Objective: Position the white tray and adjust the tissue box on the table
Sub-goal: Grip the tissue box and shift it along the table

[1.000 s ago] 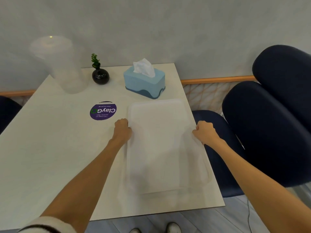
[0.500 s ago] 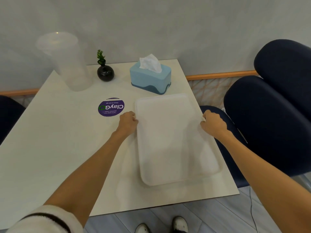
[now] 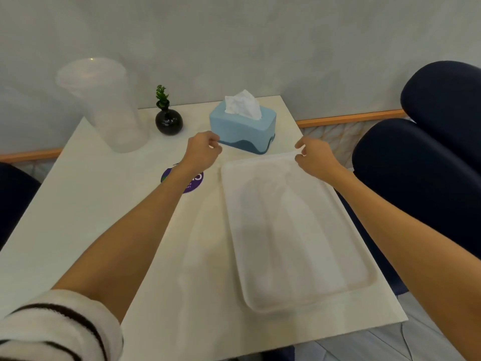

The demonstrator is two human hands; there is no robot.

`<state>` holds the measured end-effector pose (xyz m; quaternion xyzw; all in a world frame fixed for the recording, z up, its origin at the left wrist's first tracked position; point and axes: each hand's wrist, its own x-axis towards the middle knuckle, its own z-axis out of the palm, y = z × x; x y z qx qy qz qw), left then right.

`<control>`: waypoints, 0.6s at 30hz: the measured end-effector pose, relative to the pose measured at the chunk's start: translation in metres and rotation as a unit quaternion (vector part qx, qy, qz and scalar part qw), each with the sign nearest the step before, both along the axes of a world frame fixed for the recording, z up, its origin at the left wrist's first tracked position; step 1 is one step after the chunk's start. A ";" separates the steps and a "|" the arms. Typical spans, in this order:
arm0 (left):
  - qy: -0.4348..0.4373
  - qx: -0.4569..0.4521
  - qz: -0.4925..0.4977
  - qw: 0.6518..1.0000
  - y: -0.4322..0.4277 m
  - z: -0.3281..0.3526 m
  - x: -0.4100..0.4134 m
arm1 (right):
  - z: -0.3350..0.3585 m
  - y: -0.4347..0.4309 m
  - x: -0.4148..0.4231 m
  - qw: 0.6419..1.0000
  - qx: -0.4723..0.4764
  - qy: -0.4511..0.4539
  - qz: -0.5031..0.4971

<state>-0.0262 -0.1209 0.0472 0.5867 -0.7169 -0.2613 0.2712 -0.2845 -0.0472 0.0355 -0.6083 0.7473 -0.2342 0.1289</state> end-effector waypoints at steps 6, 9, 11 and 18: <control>0.069 0.023 0.064 0.995 -0.067 0.000 -0.021 | -0.008 -0.066 0.000 0.997 0.015 -0.068 -0.010; 0.124 0.046 0.111 0.985 -0.099 -0.011 -0.032 | -0.017 -0.094 0.000 0.993 0.025 -0.111 -0.019; 0.158 0.064 0.148 0.974 -0.116 -0.020 -0.038 | -0.023 -0.110 0.001 0.988 0.027 -0.152 -0.030; 0.250 0.146 0.207 0.934 -0.148 -0.055 -0.050 | -0.047 -0.136 0.012 0.967 0.008 -0.253 0.005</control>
